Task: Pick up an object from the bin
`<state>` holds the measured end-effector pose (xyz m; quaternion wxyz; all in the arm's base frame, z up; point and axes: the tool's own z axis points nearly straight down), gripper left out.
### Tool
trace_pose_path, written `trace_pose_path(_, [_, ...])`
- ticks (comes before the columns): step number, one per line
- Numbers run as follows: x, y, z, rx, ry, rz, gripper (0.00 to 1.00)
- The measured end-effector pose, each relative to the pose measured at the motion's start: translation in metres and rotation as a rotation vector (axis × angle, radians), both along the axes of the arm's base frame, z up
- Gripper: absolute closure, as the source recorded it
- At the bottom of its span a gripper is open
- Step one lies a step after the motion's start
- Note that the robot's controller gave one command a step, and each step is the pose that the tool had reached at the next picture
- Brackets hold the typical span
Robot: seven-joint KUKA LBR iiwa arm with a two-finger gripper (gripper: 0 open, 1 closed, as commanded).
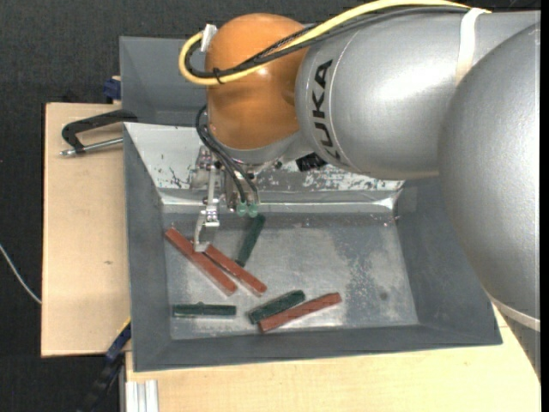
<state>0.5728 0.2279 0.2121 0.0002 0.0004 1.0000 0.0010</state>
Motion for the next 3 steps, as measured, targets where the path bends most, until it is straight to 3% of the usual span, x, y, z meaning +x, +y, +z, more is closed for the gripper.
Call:
trace_pose_path(1, [0.0,0.0,0.0,0.0,0.0,0.0,0.0])
trace_pose_path(2, [0.0,-0.001,-0.049,0.002,-0.006,-0.04,0.0])
trace_pose_path(3, [-0.007,0.002,-0.136,0.004,-0.004,-0.06,1.0])
